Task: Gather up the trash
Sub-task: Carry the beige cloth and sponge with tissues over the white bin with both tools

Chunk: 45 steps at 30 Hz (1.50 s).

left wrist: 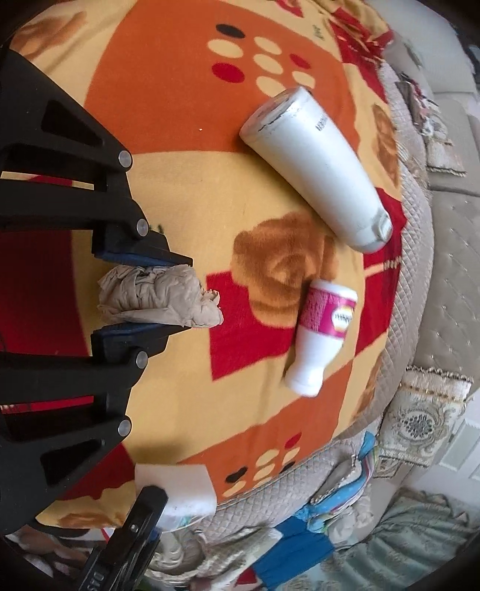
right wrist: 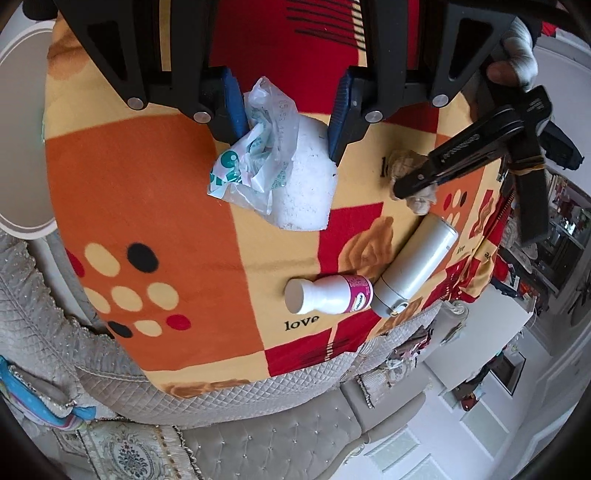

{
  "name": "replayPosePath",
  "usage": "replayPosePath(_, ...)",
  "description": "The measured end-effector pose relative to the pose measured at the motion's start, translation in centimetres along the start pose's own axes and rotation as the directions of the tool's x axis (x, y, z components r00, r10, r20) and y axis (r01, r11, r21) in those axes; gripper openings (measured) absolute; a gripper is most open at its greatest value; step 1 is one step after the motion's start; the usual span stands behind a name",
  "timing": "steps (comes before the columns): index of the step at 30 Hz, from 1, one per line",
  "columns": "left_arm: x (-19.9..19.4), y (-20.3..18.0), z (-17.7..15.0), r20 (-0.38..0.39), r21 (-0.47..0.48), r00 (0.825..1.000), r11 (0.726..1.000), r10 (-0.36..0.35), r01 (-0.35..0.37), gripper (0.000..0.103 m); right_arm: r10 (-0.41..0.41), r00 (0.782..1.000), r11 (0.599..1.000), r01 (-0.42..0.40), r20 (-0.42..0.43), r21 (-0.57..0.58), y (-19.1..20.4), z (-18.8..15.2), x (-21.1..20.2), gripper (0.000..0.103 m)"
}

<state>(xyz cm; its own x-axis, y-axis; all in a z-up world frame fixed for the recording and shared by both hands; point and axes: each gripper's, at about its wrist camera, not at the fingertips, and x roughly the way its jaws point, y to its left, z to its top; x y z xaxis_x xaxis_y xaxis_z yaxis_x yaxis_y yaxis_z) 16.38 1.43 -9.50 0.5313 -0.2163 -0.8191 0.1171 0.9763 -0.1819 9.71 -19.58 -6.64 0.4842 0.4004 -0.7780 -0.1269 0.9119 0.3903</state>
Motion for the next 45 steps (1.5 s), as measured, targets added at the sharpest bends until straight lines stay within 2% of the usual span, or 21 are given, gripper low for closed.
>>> replayPosePath(15, -2.2, -4.7, -1.7, 0.020, 0.058, 1.000, 0.998, -0.024, 0.022, 0.023, -0.023, 0.999, 1.000, 0.023, 0.032, -0.010, -1.0, -1.8, -1.8, 0.039)
replayPosePath(29, -2.3, -9.8, -1.8, 0.020, 0.125, 0.998, 0.991, -0.053, 0.050, 0.023, -0.057, 0.996, 0.998, 0.056, 0.064, 0.020, -3.7, -2.5, -4.2, 0.039)
replayPosePath(39, -1.7, -15.2, -1.9, -0.006, 0.186, 0.993, 0.975, -0.120, 0.119, 0.023, -0.111, 0.989, 0.991, 0.103, 0.101, 0.084, -7.7, -3.1, -7.2, 0.039)
replayPosePath(45, -1.1, -19.4, -2.3, -0.031, 0.243, 0.987, 0.957, -0.157, 0.160, 0.023, -0.151, 0.981, 0.982, 0.135, 0.121, 0.134, -10.7, -3.9, -9.2, 0.039)
